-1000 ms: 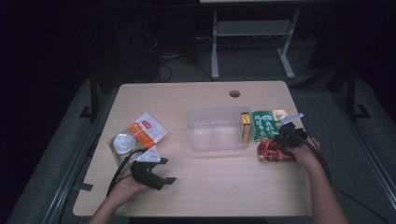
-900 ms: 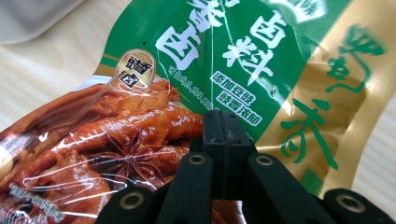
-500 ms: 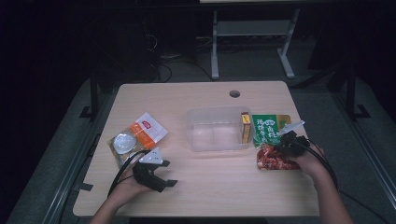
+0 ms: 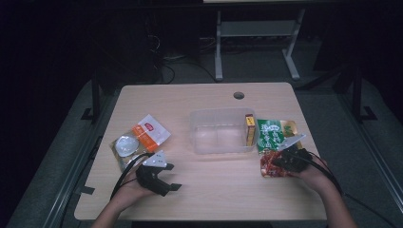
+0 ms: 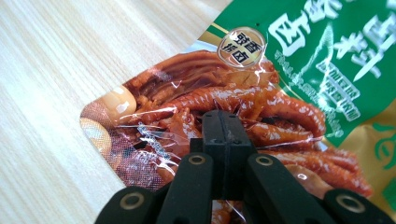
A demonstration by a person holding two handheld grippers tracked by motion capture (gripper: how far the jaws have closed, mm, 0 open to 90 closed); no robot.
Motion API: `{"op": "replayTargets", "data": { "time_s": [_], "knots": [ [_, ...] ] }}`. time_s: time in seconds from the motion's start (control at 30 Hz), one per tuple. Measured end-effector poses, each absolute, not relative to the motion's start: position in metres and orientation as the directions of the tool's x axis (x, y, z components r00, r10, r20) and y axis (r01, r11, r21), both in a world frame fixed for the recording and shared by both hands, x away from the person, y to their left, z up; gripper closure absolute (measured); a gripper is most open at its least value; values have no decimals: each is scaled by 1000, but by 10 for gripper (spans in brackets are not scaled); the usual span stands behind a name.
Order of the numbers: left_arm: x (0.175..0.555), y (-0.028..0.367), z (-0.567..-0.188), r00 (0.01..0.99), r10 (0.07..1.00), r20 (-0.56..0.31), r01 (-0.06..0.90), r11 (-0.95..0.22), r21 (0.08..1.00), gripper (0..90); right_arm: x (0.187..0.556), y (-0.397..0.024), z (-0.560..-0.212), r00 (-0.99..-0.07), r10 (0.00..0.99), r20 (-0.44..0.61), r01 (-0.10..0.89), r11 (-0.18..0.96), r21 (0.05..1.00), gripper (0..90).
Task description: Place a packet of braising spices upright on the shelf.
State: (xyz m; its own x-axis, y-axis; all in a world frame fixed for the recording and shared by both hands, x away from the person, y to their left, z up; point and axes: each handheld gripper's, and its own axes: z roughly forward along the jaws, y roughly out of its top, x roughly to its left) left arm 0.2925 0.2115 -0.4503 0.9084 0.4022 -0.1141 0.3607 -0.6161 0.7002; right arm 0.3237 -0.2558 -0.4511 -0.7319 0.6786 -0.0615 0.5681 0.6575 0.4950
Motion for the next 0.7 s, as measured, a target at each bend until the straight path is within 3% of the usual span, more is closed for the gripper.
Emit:
{"op": "replayTargets", "data": {
  "time_s": [0.3,0.7],
  "knots": [
    [294,212,-449,909,401,-115,360,-613,703,187,353,-291,-445,-600,789,-134,639,573,514,900],
    [292,212,-449,912,394,-113,354,-619,701,187,342,-290,-449,-665,732,-147,629,656,418,900]
  ]
}}
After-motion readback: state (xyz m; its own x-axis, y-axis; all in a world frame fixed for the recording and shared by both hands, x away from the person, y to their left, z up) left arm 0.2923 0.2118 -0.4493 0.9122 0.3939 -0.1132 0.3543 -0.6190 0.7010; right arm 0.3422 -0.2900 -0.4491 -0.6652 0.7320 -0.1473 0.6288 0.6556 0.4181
